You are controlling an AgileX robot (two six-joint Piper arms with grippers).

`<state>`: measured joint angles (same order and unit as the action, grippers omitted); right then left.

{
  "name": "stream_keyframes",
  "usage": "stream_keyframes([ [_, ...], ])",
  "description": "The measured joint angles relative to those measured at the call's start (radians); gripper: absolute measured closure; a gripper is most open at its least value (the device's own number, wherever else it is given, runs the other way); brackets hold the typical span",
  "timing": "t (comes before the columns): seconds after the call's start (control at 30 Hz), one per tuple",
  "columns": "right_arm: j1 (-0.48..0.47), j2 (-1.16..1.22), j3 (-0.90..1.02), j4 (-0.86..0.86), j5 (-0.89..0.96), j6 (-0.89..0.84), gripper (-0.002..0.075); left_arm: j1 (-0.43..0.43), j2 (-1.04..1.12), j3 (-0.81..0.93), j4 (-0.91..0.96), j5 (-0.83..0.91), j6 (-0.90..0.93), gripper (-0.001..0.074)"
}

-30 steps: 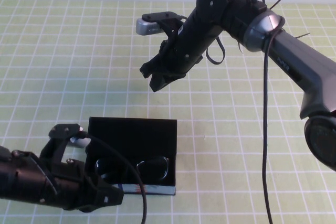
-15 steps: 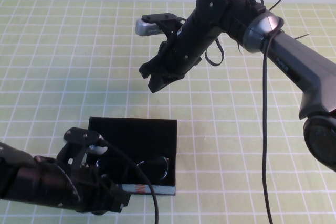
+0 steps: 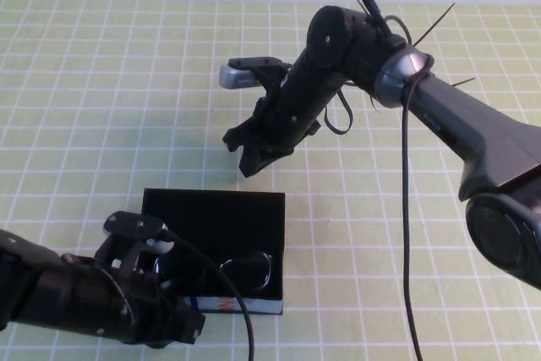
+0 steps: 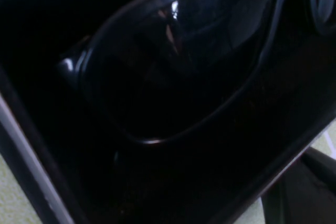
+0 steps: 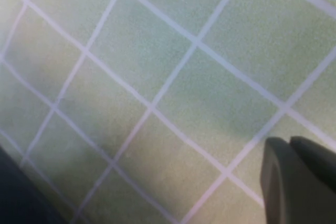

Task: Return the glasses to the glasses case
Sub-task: Close the glasses case

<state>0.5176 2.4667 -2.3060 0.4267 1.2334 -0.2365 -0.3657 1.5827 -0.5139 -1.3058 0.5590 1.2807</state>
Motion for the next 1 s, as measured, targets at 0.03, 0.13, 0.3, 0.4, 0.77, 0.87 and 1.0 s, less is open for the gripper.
stream_keyframes([
  [0.03,0.0,0.004,0.0,0.0,0.0,0.002,0.0737,0.0,0.0,0.0,-0.002,-0.002,0.0,0.0738],
  [0.13,0.0,0.005,0.0,0.018,0.0,0.004,0.0737,0.0,0.0,0.0,-0.002,-0.004,0.004,0.0738],
  [0.3,0.0,0.005,0.002,0.045,-0.002,0.009,0.0737,0.0,0.0,0.0,-0.002,-0.006,0.006,0.0738],
  [0.4,0.0,0.005,0.016,0.045,-0.004,0.012,0.0737,0.0,0.0,0.0,-0.002,-0.006,0.006,0.0738],
  [0.77,0.0,0.005,0.035,0.075,-0.005,0.034,0.0737,0.0,0.0,0.0,-0.009,-0.011,0.006,0.0738],
  [0.87,0.006,0.003,0.044,0.081,-0.006,0.034,0.0737,0.0,0.0,0.0,-0.009,-0.013,0.006,0.0738],
  [1.0,0.023,-0.018,0.101,0.087,-0.009,0.034,0.0737,0.0,0.0,0.0,-0.011,-0.014,0.006,0.0738],
])
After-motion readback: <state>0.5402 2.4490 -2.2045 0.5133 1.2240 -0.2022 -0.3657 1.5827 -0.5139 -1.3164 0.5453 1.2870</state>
